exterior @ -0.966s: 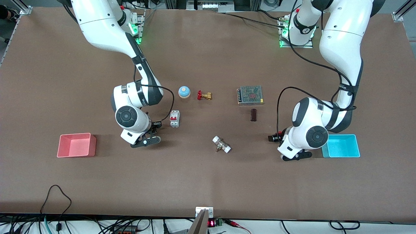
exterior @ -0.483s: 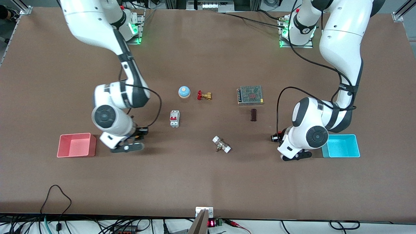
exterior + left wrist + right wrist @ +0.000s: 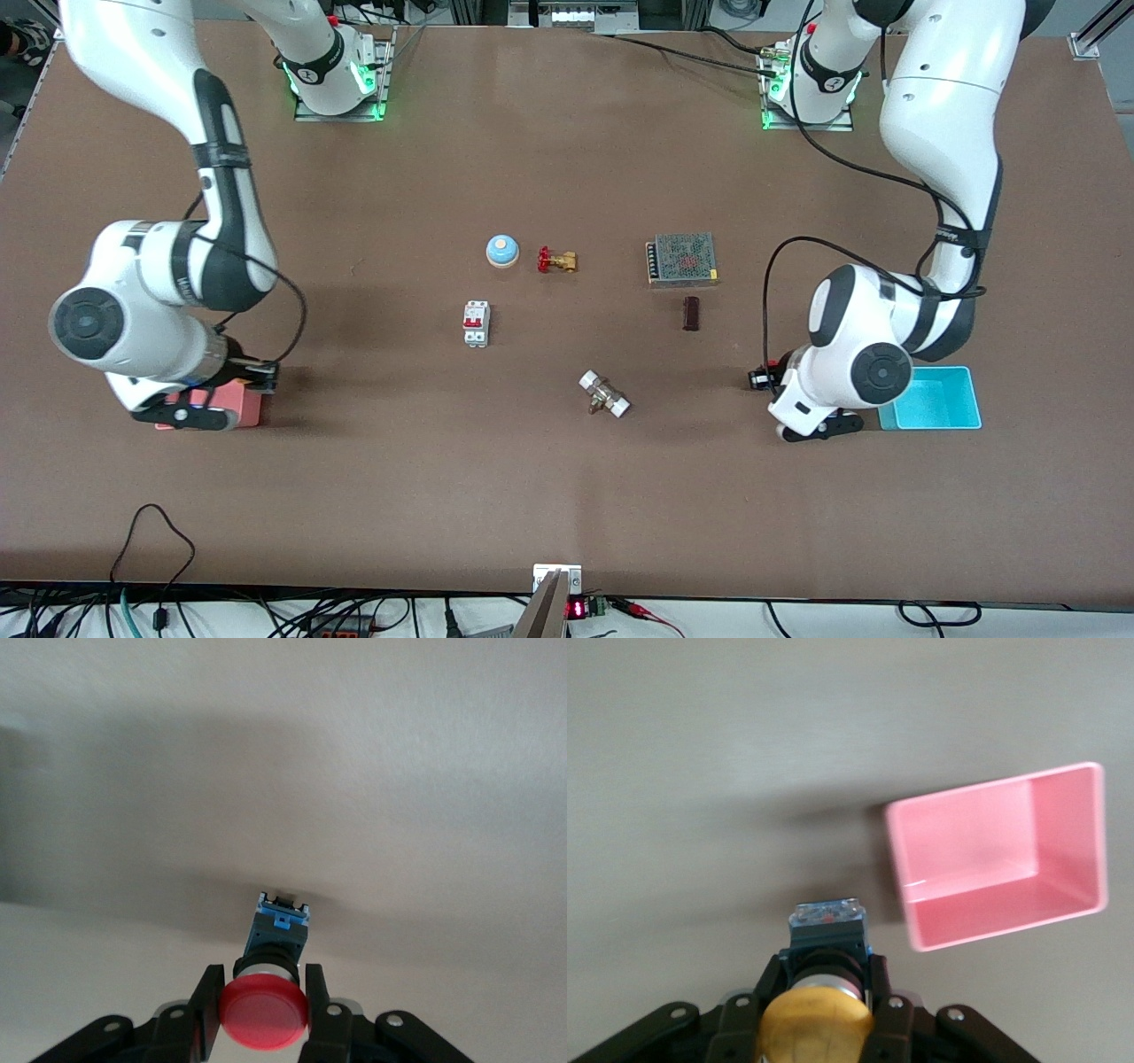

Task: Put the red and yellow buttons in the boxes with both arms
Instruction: 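Carry the yellow button over the pink box while the left gripper carries red to cyan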

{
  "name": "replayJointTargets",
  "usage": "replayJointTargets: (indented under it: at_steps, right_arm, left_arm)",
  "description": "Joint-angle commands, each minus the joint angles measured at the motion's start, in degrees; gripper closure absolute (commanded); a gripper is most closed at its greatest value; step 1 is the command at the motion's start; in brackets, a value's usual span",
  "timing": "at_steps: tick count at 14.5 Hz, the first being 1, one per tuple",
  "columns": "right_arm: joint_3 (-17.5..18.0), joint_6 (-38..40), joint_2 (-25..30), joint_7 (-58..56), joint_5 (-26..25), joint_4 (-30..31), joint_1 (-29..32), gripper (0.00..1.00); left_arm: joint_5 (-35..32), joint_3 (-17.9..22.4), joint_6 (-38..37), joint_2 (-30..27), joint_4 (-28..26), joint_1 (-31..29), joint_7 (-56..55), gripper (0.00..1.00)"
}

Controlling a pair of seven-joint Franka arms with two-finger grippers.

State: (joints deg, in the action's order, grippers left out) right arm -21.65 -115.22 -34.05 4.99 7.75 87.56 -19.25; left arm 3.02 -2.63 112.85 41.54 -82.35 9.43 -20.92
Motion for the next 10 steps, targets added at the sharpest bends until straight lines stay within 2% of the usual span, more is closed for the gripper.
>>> replayJointTargets:
  at_steps: [1, 7, 10]
  right_arm:
    - [0.5, 0.8, -2.1, -4.8, 0.1, -2.4, 2.4, 0.84]
    - [0.7, 0.4, -5.1, -11.5, 0.2, -4.3, 8.9, 0.84]
    - [0.7, 0.2, -7.3, -12.1, 0.3, -5.8, 9.7, 0.84]
  left_arm:
    - [1.0, 0.1, -1.5, -2.5, 0.6, -2.4, 3.1, 0.69]
    - [0.3, 0.6, -2.4, -4.2, 2.9, -6.9, 8.1, 0.70]
    - [0.1, 0.9, -3.1, -5.0, 3.0, -10.2, 12.8, 0.70]
